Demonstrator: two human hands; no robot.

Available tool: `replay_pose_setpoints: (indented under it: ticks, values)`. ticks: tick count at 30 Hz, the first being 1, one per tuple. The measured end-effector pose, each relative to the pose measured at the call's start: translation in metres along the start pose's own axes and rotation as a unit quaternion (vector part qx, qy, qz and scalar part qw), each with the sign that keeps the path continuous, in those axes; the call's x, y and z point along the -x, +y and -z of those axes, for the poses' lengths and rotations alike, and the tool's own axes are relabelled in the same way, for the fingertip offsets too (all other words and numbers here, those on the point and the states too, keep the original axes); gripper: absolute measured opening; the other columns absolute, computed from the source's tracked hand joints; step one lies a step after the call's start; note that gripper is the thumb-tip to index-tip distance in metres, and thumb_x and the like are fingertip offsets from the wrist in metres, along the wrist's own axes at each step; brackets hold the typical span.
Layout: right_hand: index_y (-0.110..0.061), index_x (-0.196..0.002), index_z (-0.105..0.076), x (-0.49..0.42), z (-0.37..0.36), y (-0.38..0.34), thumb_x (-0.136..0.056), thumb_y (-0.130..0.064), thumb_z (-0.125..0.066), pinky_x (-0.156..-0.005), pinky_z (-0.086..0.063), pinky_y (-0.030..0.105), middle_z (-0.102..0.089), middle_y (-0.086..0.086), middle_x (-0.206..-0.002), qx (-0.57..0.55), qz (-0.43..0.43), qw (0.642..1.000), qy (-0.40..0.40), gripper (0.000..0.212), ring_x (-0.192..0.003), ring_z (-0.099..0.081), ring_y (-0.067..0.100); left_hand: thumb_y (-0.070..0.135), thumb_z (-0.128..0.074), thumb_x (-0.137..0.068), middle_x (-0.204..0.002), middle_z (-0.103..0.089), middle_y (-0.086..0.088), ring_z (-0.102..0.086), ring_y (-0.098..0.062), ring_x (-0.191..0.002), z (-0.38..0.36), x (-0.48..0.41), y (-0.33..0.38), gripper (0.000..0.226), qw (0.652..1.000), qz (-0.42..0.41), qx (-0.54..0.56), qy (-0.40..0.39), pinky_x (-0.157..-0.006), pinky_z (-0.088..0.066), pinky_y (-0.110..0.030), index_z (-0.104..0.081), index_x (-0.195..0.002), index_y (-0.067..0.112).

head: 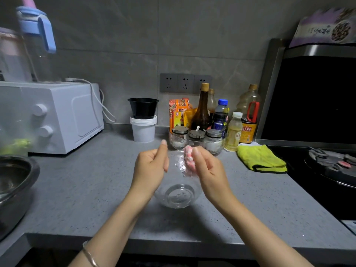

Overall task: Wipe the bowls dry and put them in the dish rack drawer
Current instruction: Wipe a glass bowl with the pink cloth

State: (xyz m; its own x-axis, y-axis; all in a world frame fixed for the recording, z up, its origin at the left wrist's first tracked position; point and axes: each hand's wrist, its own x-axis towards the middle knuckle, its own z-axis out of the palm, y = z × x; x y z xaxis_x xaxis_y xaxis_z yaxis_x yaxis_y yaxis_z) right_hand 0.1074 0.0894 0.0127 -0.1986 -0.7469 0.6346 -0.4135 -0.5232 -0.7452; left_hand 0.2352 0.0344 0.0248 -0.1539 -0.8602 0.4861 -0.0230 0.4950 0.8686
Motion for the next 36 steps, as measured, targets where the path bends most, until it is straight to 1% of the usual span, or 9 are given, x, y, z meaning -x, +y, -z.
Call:
replay_pose_setpoints:
  ticks: [3,5,8,12,16,20,23,28,36]
  values:
    - [-0.046,-0.137,-0.038,0.019,-0.002,0.009,-0.092,-0.064,-0.020,-0.110,-0.022,0.011,-0.032,-0.034,-0.144,0.073,0.028,0.997,-0.015,0.051,-0.138,-0.024,-0.006,0.030,-0.043,-0.099,-0.032,-0.028,0.008,-0.026,-0.003,-0.032,0.001,-0.001,-0.003,0.057,0.995,0.052,0.060,0.063,-0.037,-0.022,-0.015,-0.036,-0.045,0.014]
    - [-0.042,-0.147,-0.021,0.029,-0.008,0.009,-0.096,-0.057,-0.016,-0.117,-0.009,0.023,-0.011,-0.025,-0.155,0.138,0.062,0.988,-0.030,0.054,-0.144,-0.004,-0.001,0.030,-0.043,-0.100,-0.033,-0.028,0.009,-0.025,-0.004,-0.033,-0.001,-0.004,-0.004,0.057,0.989,0.075,0.088,0.095,-0.038,-0.021,-0.018,-0.035,-0.045,0.015]
    - [-0.030,-0.149,-0.027,0.028,-0.014,0.004,-0.100,-0.046,-0.021,-0.119,-0.011,0.036,-0.018,-0.010,-0.157,0.262,0.146,0.953,-0.040,0.052,-0.146,-0.007,0.010,0.032,-0.043,-0.099,-0.037,-0.037,0.009,-0.034,-0.004,-0.038,-0.006,-0.005,-0.006,0.056,0.991,0.071,0.075,0.090,-0.044,-0.030,-0.019,-0.042,-0.046,0.016]
    - [-0.026,-0.137,-0.048,0.010,-0.012,-0.004,-0.097,-0.038,-0.034,-0.113,-0.026,0.037,-0.043,-0.006,-0.145,0.290,0.175,0.941,-0.006,0.045,-0.138,-0.031,0.010,0.033,-0.043,-0.099,-0.059,-0.063,-0.007,-0.057,-0.012,-0.054,-0.012,0.001,-0.006,0.047,0.993,0.072,0.071,0.053,-0.056,-0.045,-0.024,-0.063,-0.061,0.013]
    - [-0.032,-0.125,-0.058,-0.001,-0.005,-0.001,-0.094,-0.047,-0.031,-0.098,-0.036,0.019,-0.056,-0.013,-0.128,0.166,0.075,0.983,0.016,0.044,-0.121,-0.045,-0.004,0.029,-0.042,-0.100,-0.036,-0.034,0.005,-0.032,-0.006,-0.034,-0.010,0.003,-0.002,0.058,0.992,0.071,0.086,0.061,-0.039,-0.027,-0.016,-0.039,-0.044,0.013]
    - [-0.014,-0.085,-0.063,-0.006,0.000,0.002,-0.095,-0.047,-0.041,-0.064,-0.046,0.026,-0.061,-0.005,-0.075,-0.039,-0.055,0.997,0.037,0.040,-0.069,-0.056,0.007,0.027,-0.042,-0.100,-0.036,-0.026,0.008,-0.025,-0.005,-0.034,-0.005,0.007,-0.004,0.058,0.986,0.081,0.112,0.088,-0.037,-0.022,-0.015,-0.031,-0.044,0.014]
    - [-0.005,-0.075,-0.060,-0.002,0.001,-0.008,-0.099,-0.034,-0.040,-0.039,-0.038,0.013,-0.053,-0.002,-0.050,-0.164,-0.155,0.973,0.053,0.043,-0.039,-0.047,0.004,0.028,-0.043,-0.099,-0.038,-0.025,0.008,-0.024,-0.006,-0.038,-0.003,0.008,-0.013,0.059,0.977,0.105,0.159,0.098,-0.038,-0.020,-0.016,-0.030,-0.043,0.016]
    - [-0.008,-0.058,-0.050,-0.005,0.010,-0.010,-0.096,-0.036,-0.041,-0.035,-0.031,0.012,-0.047,-0.005,-0.041,-0.108,-0.168,0.979,0.035,0.048,-0.033,-0.041,0.002,0.032,-0.041,-0.100,-0.041,-0.039,0.006,-0.037,-0.004,-0.038,0.000,0.002,-0.018,0.053,0.985,0.120,0.122,0.028,-0.040,-0.032,-0.012,-0.041,-0.050,0.013]
    - [-0.021,-0.056,-0.055,-0.006,0.008,-0.008,-0.095,-0.041,-0.047,-0.042,-0.036,0.019,-0.052,-0.005,-0.044,0.087,-0.023,0.995,-0.046,0.045,-0.040,-0.047,0.003,0.039,-0.039,-0.098,-0.032,-0.041,0.005,-0.039,-0.004,-0.034,-0.011,0.010,-0.003,0.063,0.994,-0.069,-0.059,-0.053,-0.048,-0.032,-0.020,-0.047,-0.039,0.018]
